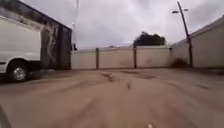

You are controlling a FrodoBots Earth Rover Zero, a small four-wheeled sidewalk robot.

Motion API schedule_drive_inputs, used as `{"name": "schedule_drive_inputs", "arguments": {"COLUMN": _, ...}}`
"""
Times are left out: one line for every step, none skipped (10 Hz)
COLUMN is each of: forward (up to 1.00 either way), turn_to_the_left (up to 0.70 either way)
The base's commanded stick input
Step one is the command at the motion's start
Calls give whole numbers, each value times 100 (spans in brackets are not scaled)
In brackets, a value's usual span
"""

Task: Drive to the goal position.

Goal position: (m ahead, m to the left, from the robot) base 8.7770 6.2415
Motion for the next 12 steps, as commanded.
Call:
{"name": "schedule_drive_inputs", "arguments": {"forward": 85, "turn_to_the_left": 0}}
{"name": "schedule_drive_inputs", "arguments": {"forward": 85, "turn_to_the_left": 0}}
{"name": "schedule_drive_inputs", "arguments": {"forward": 85, "turn_to_the_left": 0}}
{"name": "schedule_drive_inputs", "arguments": {"forward": 85, "turn_to_the_left": 0}}
{"name": "schedule_drive_inputs", "arguments": {"forward": 85, "turn_to_the_left": 0}}
{"name": "schedule_drive_inputs", "arguments": {"forward": 85, "turn_to_the_left": 0}}
{"name": "schedule_drive_inputs", "arguments": {"forward": 85, "turn_to_the_left": 0}}
{"name": "schedule_drive_inputs", "arguments": {"forward": 85, "turn_to_the_left": 0}}
{"name": "schedule_drive_inputs", "arguments": {"forward": 85, "turn_to_the_left": 0}}
{"name": "schedule_drive_inputs", "arguments": {"forward": 85, "turn_to_the_left": 0}}
{"name": "schedule_drive_inputs", "arguments": {"forward": 85, "turn_to_the_left": 0}}
{"name": "schedule_drive_inputs", "arguments": {"forward": 85, "turn_to_the_left": 0}}
